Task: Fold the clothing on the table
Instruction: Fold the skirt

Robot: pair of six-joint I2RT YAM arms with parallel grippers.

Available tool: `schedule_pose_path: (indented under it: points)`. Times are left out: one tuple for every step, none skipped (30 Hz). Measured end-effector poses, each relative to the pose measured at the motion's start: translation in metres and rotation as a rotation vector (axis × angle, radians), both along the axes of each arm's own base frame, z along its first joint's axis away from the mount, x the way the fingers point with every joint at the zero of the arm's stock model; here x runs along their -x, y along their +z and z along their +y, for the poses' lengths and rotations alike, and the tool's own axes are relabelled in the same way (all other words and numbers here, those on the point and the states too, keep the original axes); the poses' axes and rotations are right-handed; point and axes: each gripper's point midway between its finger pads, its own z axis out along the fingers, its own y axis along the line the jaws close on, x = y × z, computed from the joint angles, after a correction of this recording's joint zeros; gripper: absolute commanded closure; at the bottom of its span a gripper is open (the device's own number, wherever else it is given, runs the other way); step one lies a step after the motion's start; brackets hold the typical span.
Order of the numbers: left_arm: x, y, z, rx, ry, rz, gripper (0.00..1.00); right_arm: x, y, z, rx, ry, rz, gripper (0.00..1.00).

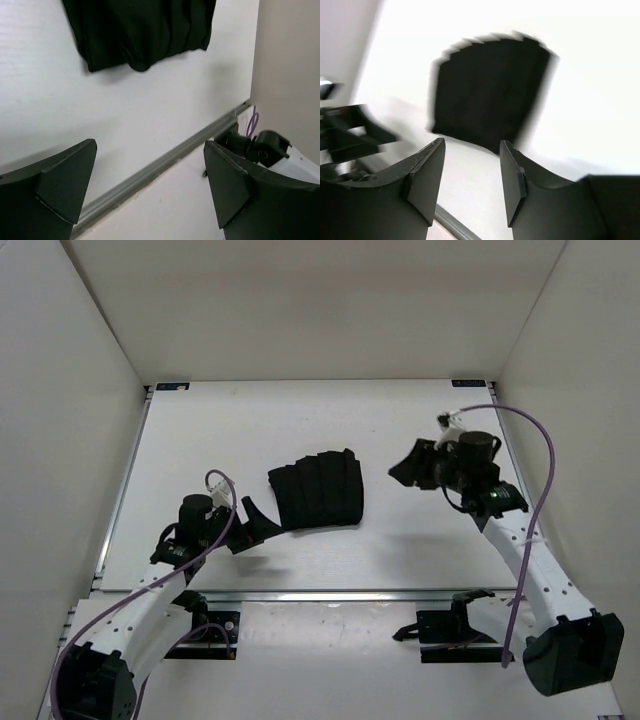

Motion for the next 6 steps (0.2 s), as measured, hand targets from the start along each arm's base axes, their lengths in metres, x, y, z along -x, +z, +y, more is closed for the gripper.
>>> schedule_pose_path:
  points:
    - [0.005, 0.000, -0.002, 0.002, -0.017, 0.007, 0.01, 0.002, -0.018, -0.020, 0.024, -0.048, 0.033, 0.51]
    - [0.010, 0.000, -0.004, 0.001, -0.030, 0.015, 0.01, 0.006, -0.034, -0.038, 0.048, -0.092, 0.066, 0.50]
    - [0.014, -0.001, -0.005, -0.002, -0.041, 0.023, 0.01, 0.010, -0.046, -0.052, 0.070, -0.125, 0.093, 0.49]
    - [0.018, -0.003, -0.006, -0.005, -0.050, 0.033, 0.02, 0.014, -0.058, -0.071, 0.099, -0.172, 0.115, 0.47]
    - [0.021, -0.004, -0.006, -0.009, -0.058, 0.045, 0.01, 0.017, -0.066, -0.086, 0.127, -0.211, 0.123, 0.46]
    - [0.024, -0.007, -0.006, -0.014, -0.066, 0.059, 0.01, 0.021, -0.072, -0.099, 0.166, -0.252, 0.126, 0.45]
